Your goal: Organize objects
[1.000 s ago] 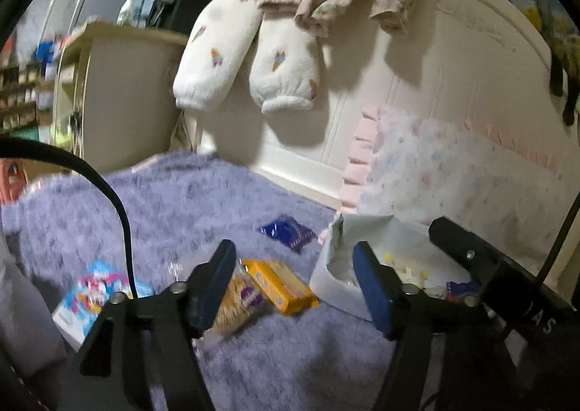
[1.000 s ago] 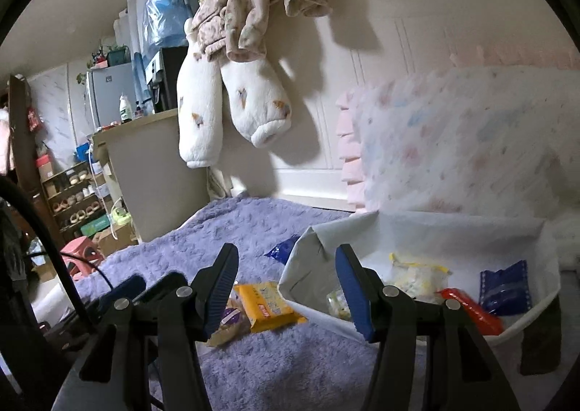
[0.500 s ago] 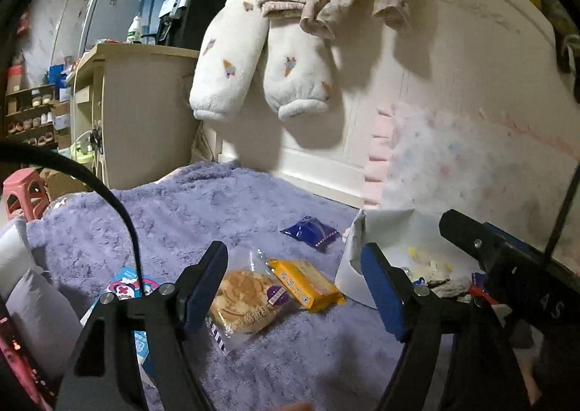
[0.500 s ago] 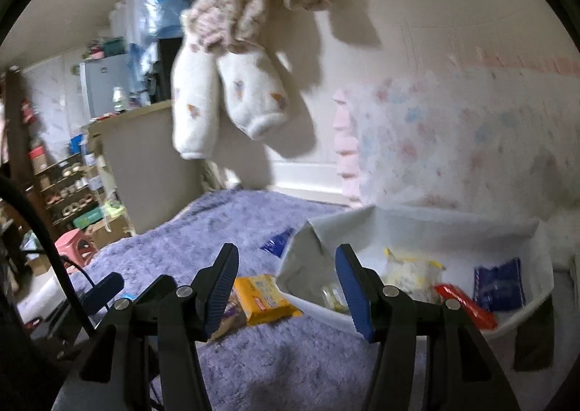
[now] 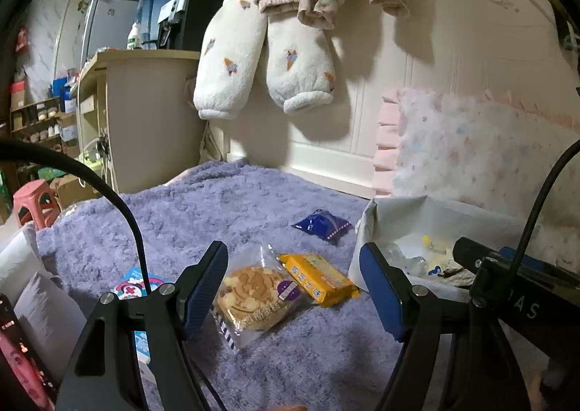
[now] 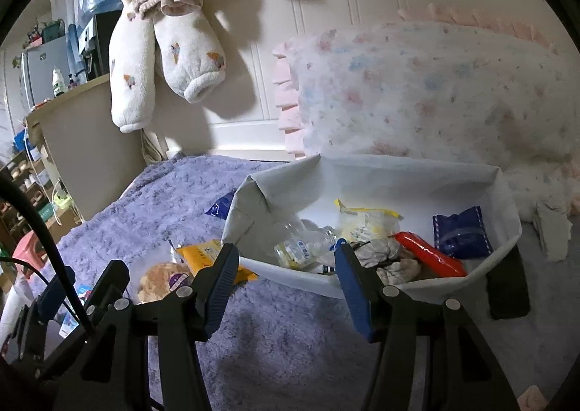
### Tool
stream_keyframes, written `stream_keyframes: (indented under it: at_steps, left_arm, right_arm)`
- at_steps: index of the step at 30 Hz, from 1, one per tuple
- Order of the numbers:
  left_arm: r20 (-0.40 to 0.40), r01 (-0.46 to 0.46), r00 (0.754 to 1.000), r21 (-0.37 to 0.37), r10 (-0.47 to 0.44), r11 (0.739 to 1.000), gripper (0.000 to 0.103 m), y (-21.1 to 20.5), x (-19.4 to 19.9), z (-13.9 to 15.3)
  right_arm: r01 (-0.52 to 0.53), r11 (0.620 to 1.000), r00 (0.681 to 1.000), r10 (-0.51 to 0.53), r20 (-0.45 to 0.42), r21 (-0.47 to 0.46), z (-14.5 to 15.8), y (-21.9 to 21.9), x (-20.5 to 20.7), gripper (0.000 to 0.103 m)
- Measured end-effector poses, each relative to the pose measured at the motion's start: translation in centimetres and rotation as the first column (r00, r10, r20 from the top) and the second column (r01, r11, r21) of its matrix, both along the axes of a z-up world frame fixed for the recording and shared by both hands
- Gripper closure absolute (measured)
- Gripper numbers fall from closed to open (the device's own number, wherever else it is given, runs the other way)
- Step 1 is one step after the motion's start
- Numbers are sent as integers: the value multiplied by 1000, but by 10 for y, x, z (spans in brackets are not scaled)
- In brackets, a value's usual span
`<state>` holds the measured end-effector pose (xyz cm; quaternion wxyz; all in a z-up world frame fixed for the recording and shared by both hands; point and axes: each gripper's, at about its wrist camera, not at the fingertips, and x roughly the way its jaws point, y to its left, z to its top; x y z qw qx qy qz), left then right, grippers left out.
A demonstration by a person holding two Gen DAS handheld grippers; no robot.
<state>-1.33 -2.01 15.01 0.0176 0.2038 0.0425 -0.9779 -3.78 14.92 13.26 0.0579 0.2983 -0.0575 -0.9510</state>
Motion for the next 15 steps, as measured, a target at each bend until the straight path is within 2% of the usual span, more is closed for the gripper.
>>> stream_keyframes:
  at_steps: [4, 15]
  left_arm:
    - [15, 5, 1000, 18, -5, 1000, 29, -1, -1, -1]
    - [37, -10, 999, 6, 10, 1000, 29, 1, -4, -4]
  right_arm:
    - [2, 1000, 1000, -2, 22, -6, -3, 2, -3, 48]
    - [5, 1000, 999, -5, 46, 5, -8, 1, -7, 48]
